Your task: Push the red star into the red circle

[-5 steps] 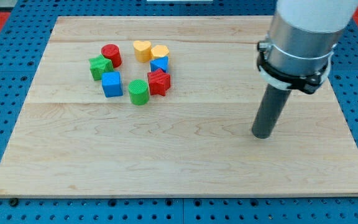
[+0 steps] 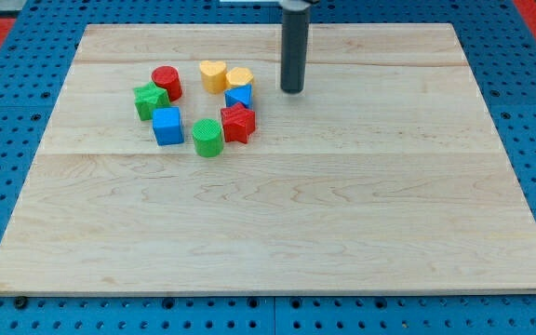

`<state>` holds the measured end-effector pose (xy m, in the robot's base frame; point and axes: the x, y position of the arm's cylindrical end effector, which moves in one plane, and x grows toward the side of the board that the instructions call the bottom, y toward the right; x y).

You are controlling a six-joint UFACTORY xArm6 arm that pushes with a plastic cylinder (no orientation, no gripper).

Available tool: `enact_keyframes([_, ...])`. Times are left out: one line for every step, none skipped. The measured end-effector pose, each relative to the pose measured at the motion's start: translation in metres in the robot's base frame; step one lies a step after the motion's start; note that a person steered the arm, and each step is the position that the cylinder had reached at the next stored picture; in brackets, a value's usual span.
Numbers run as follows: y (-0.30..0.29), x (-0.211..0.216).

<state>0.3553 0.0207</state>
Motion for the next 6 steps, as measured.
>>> enact_keyframes([0.005,0.060])
enact_keyframes([-0.040,0.068])
enact_keyframes([-0.068,0.033])
enact_keyframes([-0.112,0.008])
enact_keyframes([-0.110,0.021])
enact_keyframes([-0.114,0.046])
